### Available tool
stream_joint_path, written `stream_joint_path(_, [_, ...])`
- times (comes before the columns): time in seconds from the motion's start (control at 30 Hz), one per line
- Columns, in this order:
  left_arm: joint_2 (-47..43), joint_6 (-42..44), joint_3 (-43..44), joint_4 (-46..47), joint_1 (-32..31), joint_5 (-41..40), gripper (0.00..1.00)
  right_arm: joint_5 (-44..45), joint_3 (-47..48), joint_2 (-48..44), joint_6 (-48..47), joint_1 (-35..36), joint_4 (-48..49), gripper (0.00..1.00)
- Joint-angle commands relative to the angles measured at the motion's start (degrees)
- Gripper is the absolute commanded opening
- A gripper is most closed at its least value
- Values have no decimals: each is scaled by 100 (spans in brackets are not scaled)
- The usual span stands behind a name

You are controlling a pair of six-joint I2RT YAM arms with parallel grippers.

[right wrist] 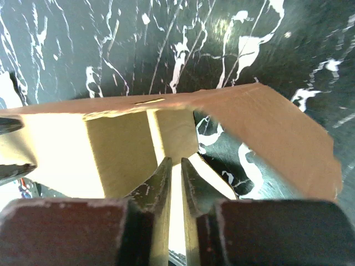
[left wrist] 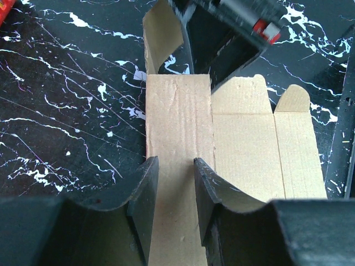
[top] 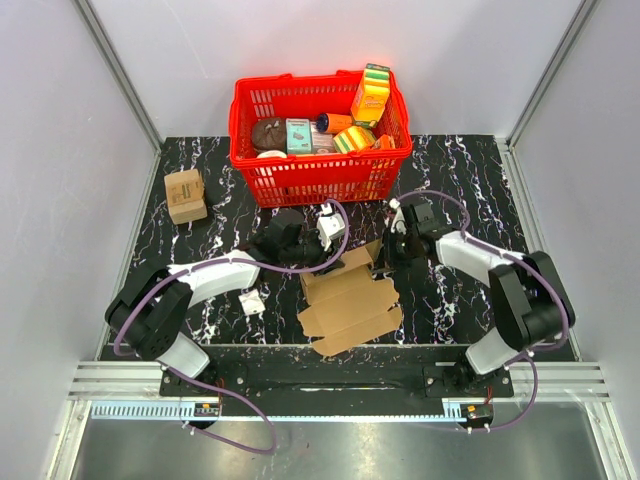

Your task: Fold the paper box

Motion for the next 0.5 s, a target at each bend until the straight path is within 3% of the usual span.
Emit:
stream_joint_path(0.0, [87, 63, 166, -74, -44, -1, 36, 946, 308, -923, -159, -21, -465, 20])
stream_joint_path(0.23, [114, 72, 184, -82, -53, -1, 36, 2246, 562, -1812, -493, -21, -949, 35])
stream_joint_path(0.47, [122, 80, 192, -82, -53, -1, 36, 2301, 1055, -1866, -1108, -21, -1327, 45])
